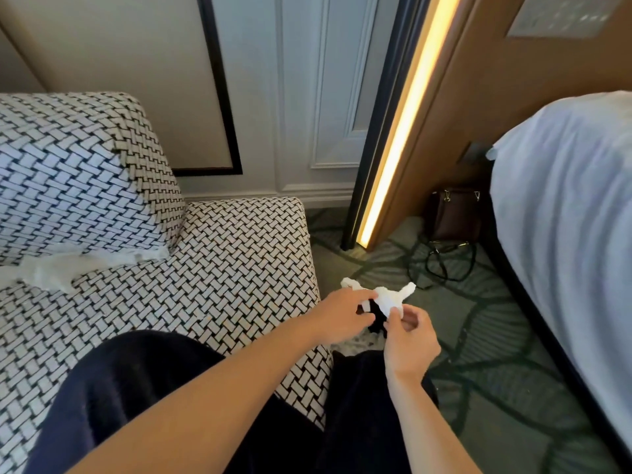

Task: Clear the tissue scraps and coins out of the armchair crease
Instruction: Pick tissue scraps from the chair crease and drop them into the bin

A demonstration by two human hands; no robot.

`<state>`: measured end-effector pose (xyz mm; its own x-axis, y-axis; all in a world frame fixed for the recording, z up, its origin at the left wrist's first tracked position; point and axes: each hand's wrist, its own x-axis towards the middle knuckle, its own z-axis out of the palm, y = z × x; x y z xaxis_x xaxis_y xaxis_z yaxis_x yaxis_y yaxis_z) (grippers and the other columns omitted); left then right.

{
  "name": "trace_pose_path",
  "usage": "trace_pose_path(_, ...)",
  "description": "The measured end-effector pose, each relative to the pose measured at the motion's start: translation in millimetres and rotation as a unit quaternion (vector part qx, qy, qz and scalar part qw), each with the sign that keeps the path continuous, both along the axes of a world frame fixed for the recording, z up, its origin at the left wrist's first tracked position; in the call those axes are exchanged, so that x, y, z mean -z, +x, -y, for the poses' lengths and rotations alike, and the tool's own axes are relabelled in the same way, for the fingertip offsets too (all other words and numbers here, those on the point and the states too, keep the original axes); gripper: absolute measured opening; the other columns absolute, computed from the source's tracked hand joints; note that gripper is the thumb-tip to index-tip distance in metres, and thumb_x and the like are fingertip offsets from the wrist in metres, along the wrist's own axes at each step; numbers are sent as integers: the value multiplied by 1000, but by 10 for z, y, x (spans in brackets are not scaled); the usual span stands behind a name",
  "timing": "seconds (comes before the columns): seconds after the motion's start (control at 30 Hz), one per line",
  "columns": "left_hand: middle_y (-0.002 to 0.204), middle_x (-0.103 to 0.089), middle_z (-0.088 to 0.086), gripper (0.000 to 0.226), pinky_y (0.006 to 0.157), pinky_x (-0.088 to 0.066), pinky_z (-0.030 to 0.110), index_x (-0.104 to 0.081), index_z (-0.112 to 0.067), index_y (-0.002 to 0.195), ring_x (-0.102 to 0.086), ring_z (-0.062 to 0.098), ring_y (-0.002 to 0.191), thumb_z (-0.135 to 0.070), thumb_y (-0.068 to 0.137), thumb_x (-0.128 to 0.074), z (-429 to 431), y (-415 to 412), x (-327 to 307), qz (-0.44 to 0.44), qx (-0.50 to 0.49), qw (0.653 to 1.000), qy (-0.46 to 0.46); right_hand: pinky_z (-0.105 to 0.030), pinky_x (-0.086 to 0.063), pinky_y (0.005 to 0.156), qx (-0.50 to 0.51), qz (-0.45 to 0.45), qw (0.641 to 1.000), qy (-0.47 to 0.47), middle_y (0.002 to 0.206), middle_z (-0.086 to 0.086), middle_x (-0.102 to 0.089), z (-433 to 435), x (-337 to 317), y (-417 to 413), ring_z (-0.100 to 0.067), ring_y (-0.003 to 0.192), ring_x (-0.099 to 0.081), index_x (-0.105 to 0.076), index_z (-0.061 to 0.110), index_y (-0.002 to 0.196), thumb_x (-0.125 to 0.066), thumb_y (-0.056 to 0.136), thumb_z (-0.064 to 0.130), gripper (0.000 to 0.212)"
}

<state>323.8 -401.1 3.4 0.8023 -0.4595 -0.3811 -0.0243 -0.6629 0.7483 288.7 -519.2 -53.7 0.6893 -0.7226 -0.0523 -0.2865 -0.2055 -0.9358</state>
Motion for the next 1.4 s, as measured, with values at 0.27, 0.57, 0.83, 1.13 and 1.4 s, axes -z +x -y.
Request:
trace_pose_path(0.27, 137, -53, 2, 52, 97, -45, 33, -32, -39, 143, -58, 21, 111, -20, 97, -46, -159, 25, 31, 15, -10, 1000, -25, -29, -55, 67, 2, -20, 999, 44, 84, 3, -64, 10, 50, 75, -12, 68, -67, -61, 16, 93, -61, 88, 16, 5)
trace_pose_path(0.57, 137, -50, -1, 46, 87, -39, 14, -40, -31, 141, -50, 13, 121, -20, 97, -48, -227, 36, 43, 8, -34, 999, -32, -29, -45, 88, -72, -107, 992, 12, 108, 2, -65, 41, 69, 88, -15, 101, -60, -62, 15, 115, -56, 93, 29, 27)
trace_pose_path(0.83, 137, -51, 0, 39, 80, -39, 12, -47, -29, 136, -53, 15, 117, -25, 97, -47, -418, -18, 14, 2, -53, 998, -17, -32, -44, 94, -104, -105, 989, -15, 107, 11, -62, 9, -5, -21, -12, 105, -56, -63, 26, 112, -48, 96, 33, 23)
trace_pose_path(1.13, 130, -53, -4, 35, 85, -41, 18, -50, -27, 133, -49, 10, 115, -26, 98, -45, -937, -106, -282, 23, -91, 995, -16, -28, -47, 84, -172, -49, 980, -91, 96, 2, -68, -179, -147, -95, -13, 96, -62, -68, 13, 103, -52, 95, 22, 21)
trace_pose_path(1.4, 125, -56, -6, 30, 76, -41, 14, -56, -27, 126, -52, 7, 106, -28, 98, -46, -1903, -288, -474, 62, -180, 981, -26, -21, -48, 85, -321, 26, 943, -87, 97, 4, -69, -1239, -642, 49, -5, 91, -63, -68, 12, 105, -54, 95, 22, 20)
